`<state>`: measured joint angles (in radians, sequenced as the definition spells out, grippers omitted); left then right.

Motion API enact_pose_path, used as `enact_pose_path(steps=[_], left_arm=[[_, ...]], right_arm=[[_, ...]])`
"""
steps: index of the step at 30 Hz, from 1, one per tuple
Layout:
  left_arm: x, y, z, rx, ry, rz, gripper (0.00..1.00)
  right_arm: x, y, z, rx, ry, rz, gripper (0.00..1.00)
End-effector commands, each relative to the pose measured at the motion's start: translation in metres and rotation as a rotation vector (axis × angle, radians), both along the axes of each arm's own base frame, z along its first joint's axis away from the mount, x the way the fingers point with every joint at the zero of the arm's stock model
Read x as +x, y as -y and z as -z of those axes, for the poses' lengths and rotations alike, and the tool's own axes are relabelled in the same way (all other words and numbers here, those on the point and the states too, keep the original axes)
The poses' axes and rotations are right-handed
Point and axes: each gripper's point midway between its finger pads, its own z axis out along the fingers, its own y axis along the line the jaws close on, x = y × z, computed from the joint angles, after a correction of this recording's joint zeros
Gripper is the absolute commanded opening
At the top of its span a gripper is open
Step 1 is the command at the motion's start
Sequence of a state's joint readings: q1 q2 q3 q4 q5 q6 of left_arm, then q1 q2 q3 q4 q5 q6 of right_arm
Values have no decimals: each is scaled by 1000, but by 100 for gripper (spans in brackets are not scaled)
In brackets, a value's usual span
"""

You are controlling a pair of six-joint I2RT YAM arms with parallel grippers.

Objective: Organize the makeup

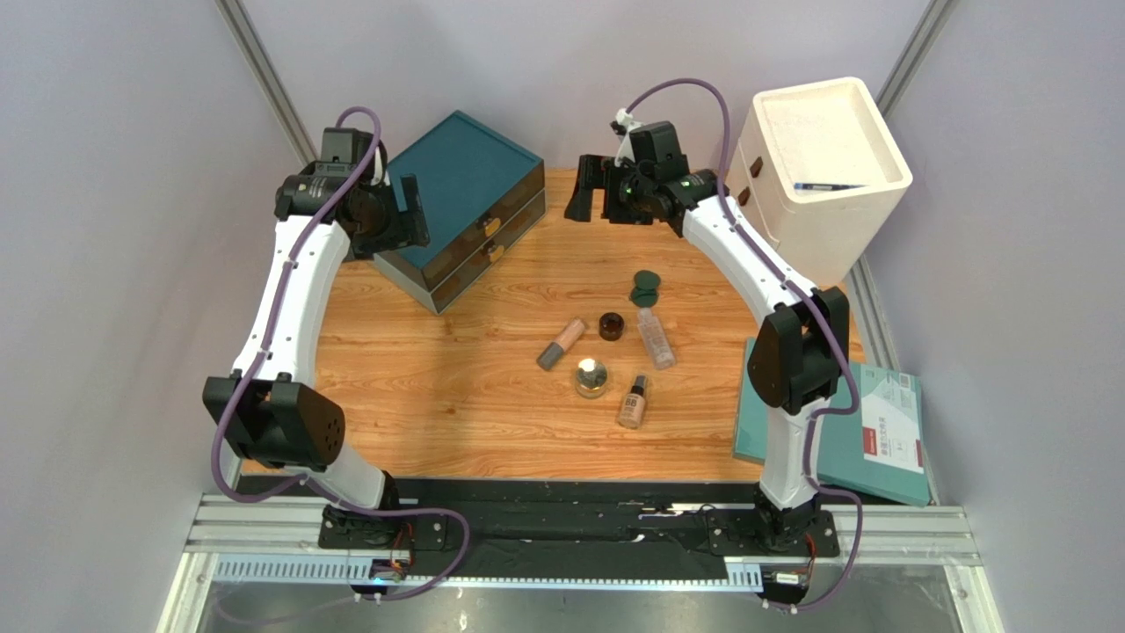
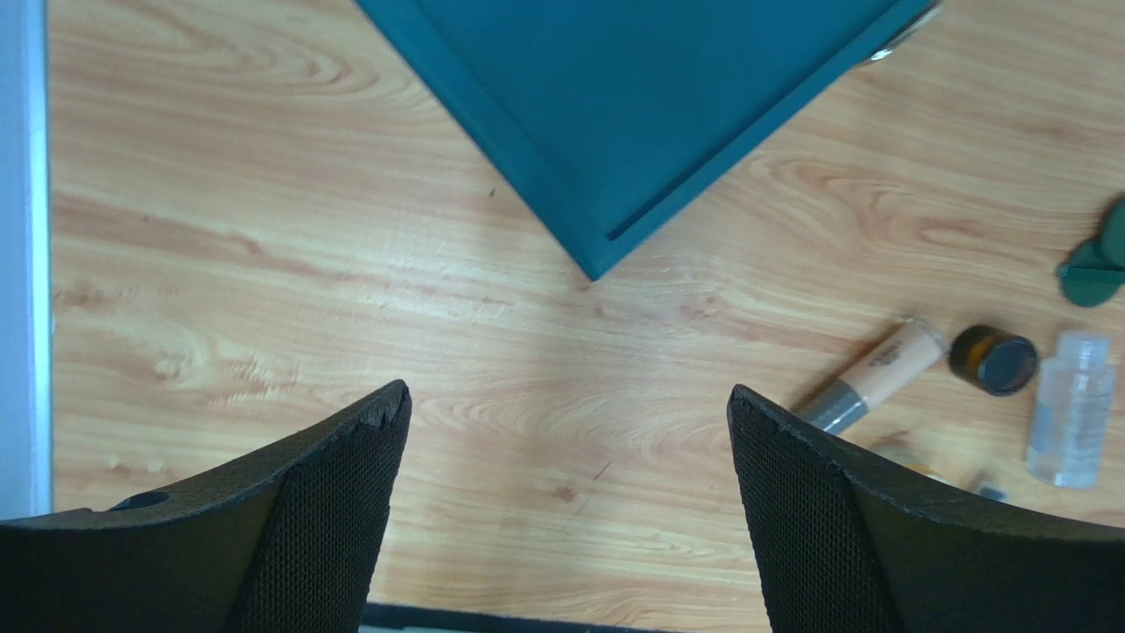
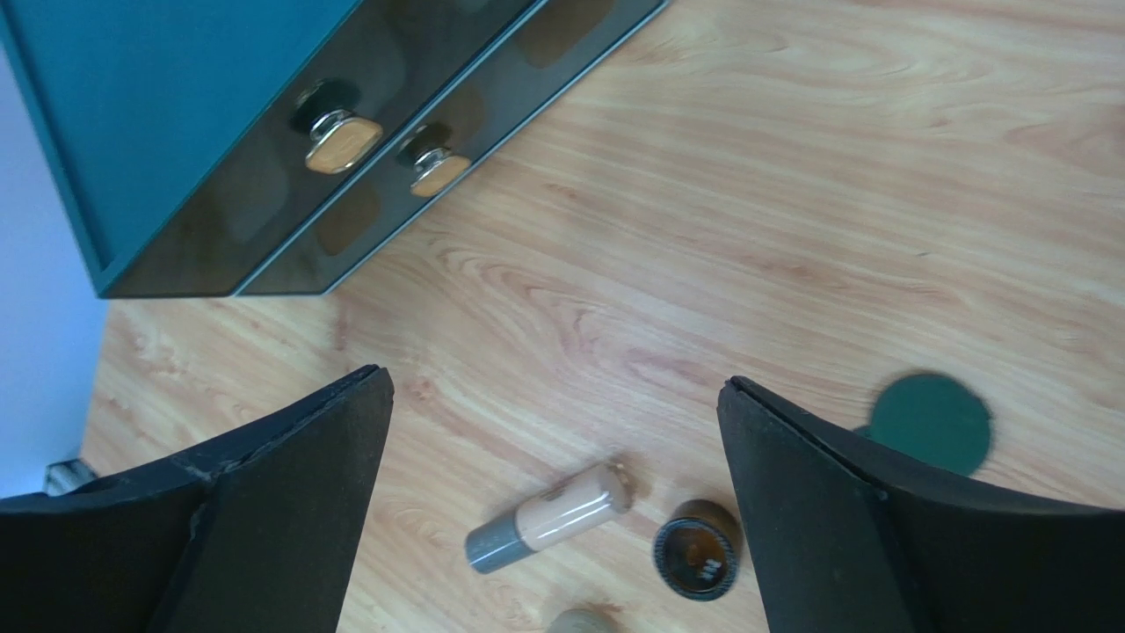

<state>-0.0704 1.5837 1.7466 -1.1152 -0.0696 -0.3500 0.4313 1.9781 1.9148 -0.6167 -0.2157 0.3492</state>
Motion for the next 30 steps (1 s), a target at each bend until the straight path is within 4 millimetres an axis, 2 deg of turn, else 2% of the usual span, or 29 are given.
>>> enact_pose_path(steps=[1, 3, 5, 6, 10, 12, 14, 17, 18, 19, 20, 21, 23, 25, 27, 28, 29, 30], left_arm=[[16, 10, -20, -50, 99, 41, 94], [18, 14, -21, -70, 101, 56, 94], [21, 18, -19, -80, 105, 83, 93], [24, 19, -20, -74, 118, 100, 93], [35, 20, -11, -74, 112, 105, 92], [40, 28, -6, -111, 103, 132, 89], [45, 34, -3, -137, 102, 146, 82], [56, 42, 2, -182, 115, 149, 53], [61, 47, 5, -203, 118, 168, 12], [64, 48, 6, -207, 118, 169, 0], [66, 49, 8, -214, 110, 159, 0], [69, 48, 15, -213, 95, 154, 0], [75, 48, 16, -212, 95, 146, 0], [82, 45, 18, -195, 93, 130, 0], [86, 40, 23, -176, 78, 106, 0], [89, 38, 20, -163, 86, 98, 0], [90, 35, 25, -152, 66, 82, 0], [91, 30, 26, -134, 63, 66, 0]], right_arm=[[-9, -35, -10, 110, -43, -62, 100], [-7, -41, -2, 144, -105, -39, 100], [-8, -49, -4, 180, -139, -60, 100], [-9, -55, 3, 205, -186, -59, 100], [-5, -75, -3, 323, -210, -95, 100], [-2, -84, -7, 384, -221, -106, 98], [4, -89, 2, 422, -265, -77, 98], [14, -98, 7, 479, -288, -50, 97], [19, -103, 2, 511, -280, -59, 89], [22, -106, -1, 528, -283, -60, 85], [26, -109, 8, 537, -315, -44, 82], [31, -111, -4, 554, -298, -48, 80], [37, -116, 8, 562, -325, -27, 78], [44, -122, 2, 585, -309, -25, 75], [51, -125, 13, 598, -336, 3, 64], [54, -126, 10, 606, -329, 11, 61], [53, -130, 12, 608, -331, 13, 55], [55, -134, 15, 613, -323, 14, 54]])
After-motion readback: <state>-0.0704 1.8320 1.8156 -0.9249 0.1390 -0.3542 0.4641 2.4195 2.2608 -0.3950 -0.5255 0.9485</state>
